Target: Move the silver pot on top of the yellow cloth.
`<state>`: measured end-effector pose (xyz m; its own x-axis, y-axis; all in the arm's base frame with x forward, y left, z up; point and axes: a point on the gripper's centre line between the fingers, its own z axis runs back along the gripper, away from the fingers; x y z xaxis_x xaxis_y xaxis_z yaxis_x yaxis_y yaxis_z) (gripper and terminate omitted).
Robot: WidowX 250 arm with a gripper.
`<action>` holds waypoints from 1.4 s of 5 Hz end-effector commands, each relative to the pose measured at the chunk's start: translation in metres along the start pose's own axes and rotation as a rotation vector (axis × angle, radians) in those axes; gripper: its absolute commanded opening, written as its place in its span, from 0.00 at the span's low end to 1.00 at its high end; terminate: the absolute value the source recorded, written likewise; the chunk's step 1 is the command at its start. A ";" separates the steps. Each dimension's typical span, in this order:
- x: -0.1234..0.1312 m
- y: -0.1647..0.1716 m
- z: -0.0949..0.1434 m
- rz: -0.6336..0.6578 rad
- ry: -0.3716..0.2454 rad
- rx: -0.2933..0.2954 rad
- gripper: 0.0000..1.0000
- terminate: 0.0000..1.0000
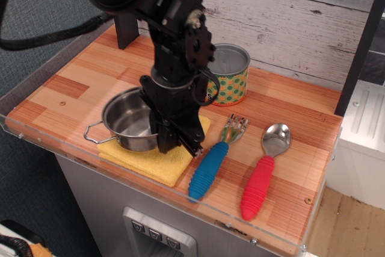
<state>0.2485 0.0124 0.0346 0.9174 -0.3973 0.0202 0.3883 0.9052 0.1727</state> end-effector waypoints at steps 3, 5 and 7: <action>0.005 -0.007 0.005 -0.067 -0.075 -0.120 1.00 0.00; 0.008 0.001 0.034 -0.033 -0.147 -0.159 1.00 0.00; 0.033 0.013 0.064 0.027 -0.167 -0.223 1.00 0.00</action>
<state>0.2716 -0.0006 0.0890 0.9128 -0.3763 0.1587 0.3900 0.9185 -0.0651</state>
